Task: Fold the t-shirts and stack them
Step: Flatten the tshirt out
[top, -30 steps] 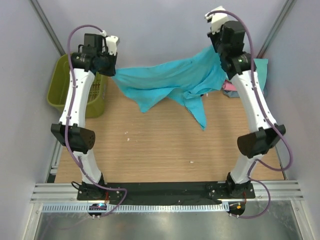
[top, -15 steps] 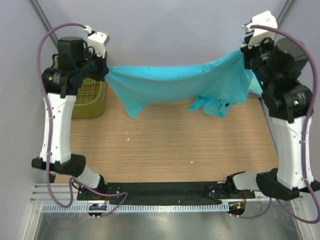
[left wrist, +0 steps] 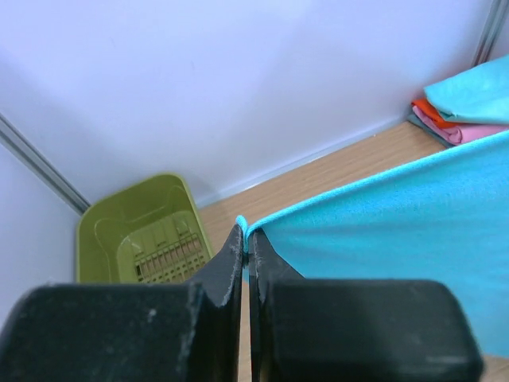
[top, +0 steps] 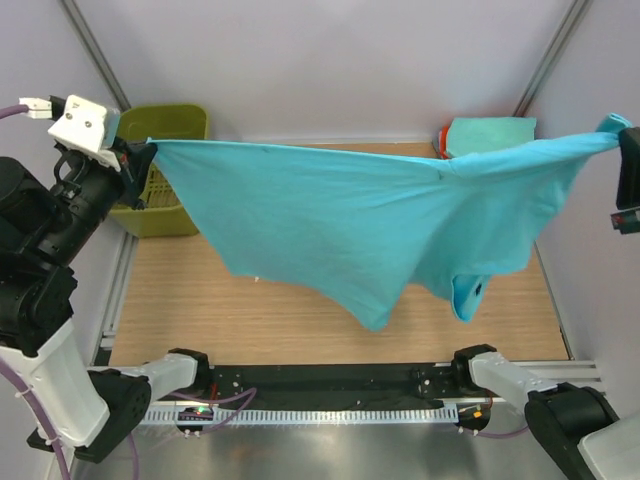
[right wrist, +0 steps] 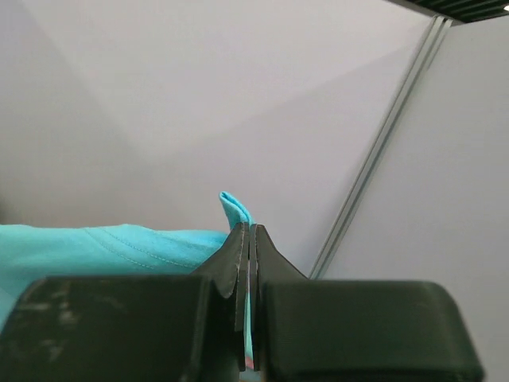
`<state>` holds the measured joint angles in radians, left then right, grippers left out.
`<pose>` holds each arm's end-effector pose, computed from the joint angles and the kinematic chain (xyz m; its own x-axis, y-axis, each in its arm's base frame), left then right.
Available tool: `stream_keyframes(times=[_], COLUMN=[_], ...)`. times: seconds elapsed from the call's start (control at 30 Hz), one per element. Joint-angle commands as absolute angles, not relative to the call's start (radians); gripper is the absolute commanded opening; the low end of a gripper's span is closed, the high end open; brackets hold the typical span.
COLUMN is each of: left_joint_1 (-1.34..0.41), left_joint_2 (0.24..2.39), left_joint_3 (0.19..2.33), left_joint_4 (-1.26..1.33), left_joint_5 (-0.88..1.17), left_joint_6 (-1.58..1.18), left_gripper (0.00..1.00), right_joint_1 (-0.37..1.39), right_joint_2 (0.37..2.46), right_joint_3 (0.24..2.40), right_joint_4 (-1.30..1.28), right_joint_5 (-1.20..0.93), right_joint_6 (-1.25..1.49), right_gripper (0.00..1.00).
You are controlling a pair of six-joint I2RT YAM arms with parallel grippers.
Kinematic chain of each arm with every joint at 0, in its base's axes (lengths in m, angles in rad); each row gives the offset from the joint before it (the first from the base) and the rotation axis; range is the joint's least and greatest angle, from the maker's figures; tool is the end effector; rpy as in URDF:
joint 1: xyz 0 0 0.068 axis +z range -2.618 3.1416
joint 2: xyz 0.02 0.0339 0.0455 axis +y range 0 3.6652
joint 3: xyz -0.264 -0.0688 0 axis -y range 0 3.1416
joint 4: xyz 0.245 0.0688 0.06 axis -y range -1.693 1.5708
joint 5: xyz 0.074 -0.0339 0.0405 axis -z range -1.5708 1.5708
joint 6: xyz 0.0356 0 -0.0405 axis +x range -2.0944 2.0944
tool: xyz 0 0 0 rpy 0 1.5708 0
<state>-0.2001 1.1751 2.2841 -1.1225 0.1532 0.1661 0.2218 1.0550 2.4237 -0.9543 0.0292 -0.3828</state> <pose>0.0801 -0.0218 0.6017 0.0442 0.1578 -0.9865 0.3434 0.9249 0.1633 -0.0188 -0.0053 0.6393 0.4367 -0.2842 -0.8535 -0.0331 0.9431 -0.3310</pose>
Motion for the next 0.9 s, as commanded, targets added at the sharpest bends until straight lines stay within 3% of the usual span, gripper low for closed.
stream_keyframes(times=[0.0,0.27,0.43,0.57,0.7,0.87], left_joint_1=[-0.195,-0.195,-0.196,-0.195,-0.195,-0.192], left_joint_2=[1.232,1.272,1.293,1.304,1.379,1.676], left_joint_3=[2.331,2.244,2.021,1.673,1.466,1.534], left_joint_4=[-1.077,-1.000,-1.037,-0.967,-0.827,-0.790], left_joint_5=[0.138,0.057,0.023,-0.025,-0.005,0.032], left_joint_6=[0.190,0.308,0.426,0.452,0.453,0.439], left_gripper=[0.00,0.00,0.00,0.00,0.00,0.00], right_joint_1=[0.189,0.176,0.176,0.175,0.175,0.163], right_joint_2=[1.127,1.135,1.074,1.031,1.136,1.383], right_joint_3=[2.496,2.317,1.906,1.561,1.344,1.334], right_joint_4=[-0.948,-0.858,-0.777,-0.692,-0.551,-0.411], right_joint_5=[0.026,0.029,0.066,0.026,-0.026,-0.028], right_joint_6=[-0.385,-0.501,-0.575,-0.644,-0.634,-0.669], right_gripper=[0.01,0.01,0.01,0.01,0.01,0.01])
